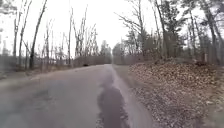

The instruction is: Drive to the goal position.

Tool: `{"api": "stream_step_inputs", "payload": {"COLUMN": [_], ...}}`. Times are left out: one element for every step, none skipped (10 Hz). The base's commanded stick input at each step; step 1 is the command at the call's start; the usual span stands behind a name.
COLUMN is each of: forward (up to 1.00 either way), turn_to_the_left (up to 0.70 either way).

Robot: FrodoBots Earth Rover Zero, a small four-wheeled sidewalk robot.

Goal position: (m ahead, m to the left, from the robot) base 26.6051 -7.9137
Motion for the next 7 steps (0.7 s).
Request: {"api": "stream_step_inputs", "payload": {"forward": [0.70, 0.70, 0.70, 0.70, 0.70, 0.70, 0.70], "turn_to_the_left": [0.00, 0.00, 0.00, 0.00, 0.00, 0.00, 0.00]}}
